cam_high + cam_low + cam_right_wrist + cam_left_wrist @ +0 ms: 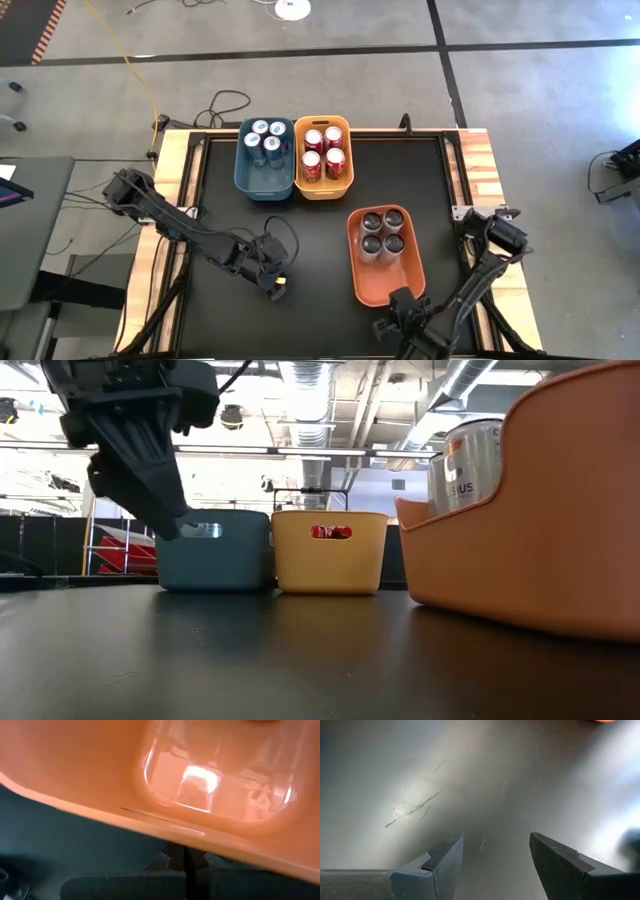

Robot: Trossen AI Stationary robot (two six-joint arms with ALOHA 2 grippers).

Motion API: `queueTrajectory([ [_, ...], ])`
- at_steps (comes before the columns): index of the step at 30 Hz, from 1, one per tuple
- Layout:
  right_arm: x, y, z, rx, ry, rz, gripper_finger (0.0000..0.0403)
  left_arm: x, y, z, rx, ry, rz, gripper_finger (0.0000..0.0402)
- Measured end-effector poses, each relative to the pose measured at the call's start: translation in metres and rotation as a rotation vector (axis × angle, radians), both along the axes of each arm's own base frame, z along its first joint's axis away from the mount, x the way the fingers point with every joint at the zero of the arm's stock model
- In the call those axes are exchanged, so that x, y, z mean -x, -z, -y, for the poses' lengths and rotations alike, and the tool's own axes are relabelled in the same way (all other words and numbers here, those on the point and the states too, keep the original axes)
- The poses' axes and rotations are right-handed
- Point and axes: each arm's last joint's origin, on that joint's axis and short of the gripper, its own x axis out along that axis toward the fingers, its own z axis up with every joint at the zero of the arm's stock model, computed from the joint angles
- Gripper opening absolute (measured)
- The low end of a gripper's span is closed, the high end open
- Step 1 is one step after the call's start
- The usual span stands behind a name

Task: Sort soda cans
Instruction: Move the orange bin to the top right of the table

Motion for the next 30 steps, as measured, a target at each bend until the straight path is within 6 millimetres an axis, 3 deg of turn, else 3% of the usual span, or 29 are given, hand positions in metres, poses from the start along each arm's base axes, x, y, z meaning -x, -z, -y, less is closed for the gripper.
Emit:
queueTrajectory([
  [7, -0.014, 0.011, 0.011, -0.025, 0.028, 0.026, 0.0000, 0.009, -0.009, -0.003, -0.045, -0.019, 0.003, 0.0224],
  [13, -0.025, 0.007, 0.023, -0.037, 0.075, 0.037, 0.0000, 0.007, -0.010, -0.003, 0.016, 0.002, 0.002, 0.0224],
  [18, -0.026, -0.020, 0.023, -0.134, 0.099, 0.087, 0.0007, 0.016, -0.027, 0.000, 0.037, 0.060, 0.052, 0.0224],
  [22, -0.016, -0.045, 0.024, -0.161, 0.092, 0.123, 0.0034, 0.017, -0.031, -0.001, -0.021, 0.138, 0.072, 0.0224],
  [30, 0.010, -0.109, 0.049, -0.256, 0.086, 0.226, 0.0060, -0.020, -0.013, 0.004, -0.005, 0.310, 0.188, 0.0224],
])
